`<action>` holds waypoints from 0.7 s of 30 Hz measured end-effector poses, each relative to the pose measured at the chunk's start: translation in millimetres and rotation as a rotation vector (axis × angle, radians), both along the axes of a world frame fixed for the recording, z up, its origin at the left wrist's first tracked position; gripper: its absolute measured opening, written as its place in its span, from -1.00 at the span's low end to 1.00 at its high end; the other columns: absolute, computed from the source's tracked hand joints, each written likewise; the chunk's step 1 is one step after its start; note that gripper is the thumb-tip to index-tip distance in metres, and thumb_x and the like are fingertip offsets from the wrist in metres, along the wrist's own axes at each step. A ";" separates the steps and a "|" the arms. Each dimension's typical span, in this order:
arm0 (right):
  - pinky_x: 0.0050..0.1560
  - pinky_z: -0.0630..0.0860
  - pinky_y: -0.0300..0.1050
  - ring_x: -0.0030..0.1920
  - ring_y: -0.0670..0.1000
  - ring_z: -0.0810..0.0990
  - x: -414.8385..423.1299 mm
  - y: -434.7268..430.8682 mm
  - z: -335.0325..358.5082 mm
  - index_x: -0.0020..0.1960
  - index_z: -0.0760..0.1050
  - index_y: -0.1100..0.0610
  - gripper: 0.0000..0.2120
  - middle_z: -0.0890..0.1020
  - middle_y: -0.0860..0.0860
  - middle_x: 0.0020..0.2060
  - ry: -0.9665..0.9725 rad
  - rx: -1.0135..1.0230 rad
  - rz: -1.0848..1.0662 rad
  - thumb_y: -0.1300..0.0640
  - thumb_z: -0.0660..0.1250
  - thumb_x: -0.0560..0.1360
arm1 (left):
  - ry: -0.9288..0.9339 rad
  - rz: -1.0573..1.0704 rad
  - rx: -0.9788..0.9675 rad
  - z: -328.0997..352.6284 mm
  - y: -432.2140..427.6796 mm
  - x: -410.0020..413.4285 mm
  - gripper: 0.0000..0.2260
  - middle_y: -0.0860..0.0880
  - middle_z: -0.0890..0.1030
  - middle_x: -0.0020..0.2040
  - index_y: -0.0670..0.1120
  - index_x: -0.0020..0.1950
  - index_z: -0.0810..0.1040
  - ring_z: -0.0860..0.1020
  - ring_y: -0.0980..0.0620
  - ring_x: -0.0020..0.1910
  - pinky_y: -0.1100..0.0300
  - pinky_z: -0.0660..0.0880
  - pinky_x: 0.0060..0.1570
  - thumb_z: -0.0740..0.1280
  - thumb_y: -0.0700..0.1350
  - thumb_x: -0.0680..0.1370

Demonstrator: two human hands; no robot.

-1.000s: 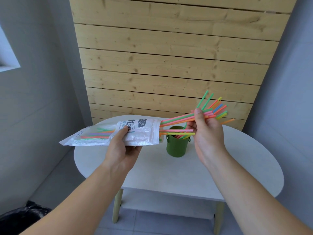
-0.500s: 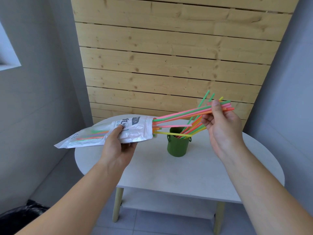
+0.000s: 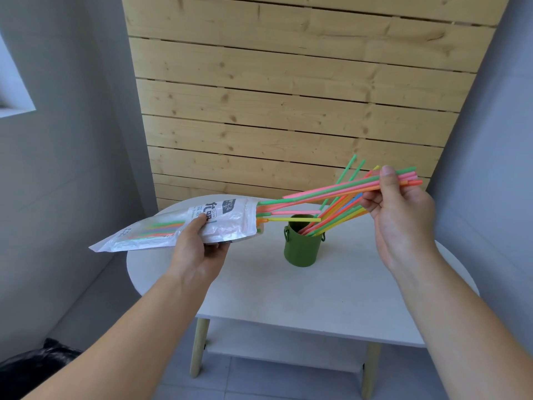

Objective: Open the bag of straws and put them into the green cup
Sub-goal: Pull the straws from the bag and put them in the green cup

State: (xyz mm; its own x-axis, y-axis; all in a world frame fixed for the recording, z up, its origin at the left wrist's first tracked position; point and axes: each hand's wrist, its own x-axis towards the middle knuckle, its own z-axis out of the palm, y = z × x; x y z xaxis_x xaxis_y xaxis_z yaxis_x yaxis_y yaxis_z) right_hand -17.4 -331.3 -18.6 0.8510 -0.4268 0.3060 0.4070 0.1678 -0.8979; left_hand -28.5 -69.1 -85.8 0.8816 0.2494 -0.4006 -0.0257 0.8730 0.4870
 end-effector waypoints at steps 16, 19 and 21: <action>-0.32 0.56 -0.31 -0.45 -0.17 0.57 -5.5 -32.1 -0.5 -0.18 0.56 0.03 -0.79 0.58 -0.15 -0.50 -0.047 -0.114 -0.272 0.00 0.33 0.60 | -0.021 -0.009 0.056 -6.0 -1.5 -0.3 -0.96 -0.04 0.77 -0.27 -0.14 0.06 0.60 0.76 0.01 -0.29 0.16 0.66 -0.37 0.38 -0.22 0.62; -0.36 0.54 -0.34 -0.48 -0.19 0.57 -7.9 -37.3 -2.0 -0.25 0.53 0.01 -0.74 0.58 -0.17 -0.54 -0.044 -0.206 -0.329 -0.06 0.33 0.58 | -0.033 -0.024 0.064 -7.4 -3.8 -0.5 -0.95 -0.03 0.77 -0.25 -0.14 0.07 0.60 0.76 0.02 -0.27 0.15 0.67 -0.33 0.37 -0.23 0.63; -0.38 0.52 -0.34 -0.48 -0.20 0.59 -9.1 -38.3 -4.0 -0.29 0.51 0.00 -0.71 0.60 -0.19 -0.54 -0.045 -0.284 -0.351 -0.08 0.32 0.57 | -0.038 -0.028 0.069 -8.4 -5.7 -0.4 -0.94 -0.04 0.77 -0.24 -0.14 0.08 0.60 0.76 0.02 -0.25 0.14 0.68 -0.32 0.37 -0.23 0.63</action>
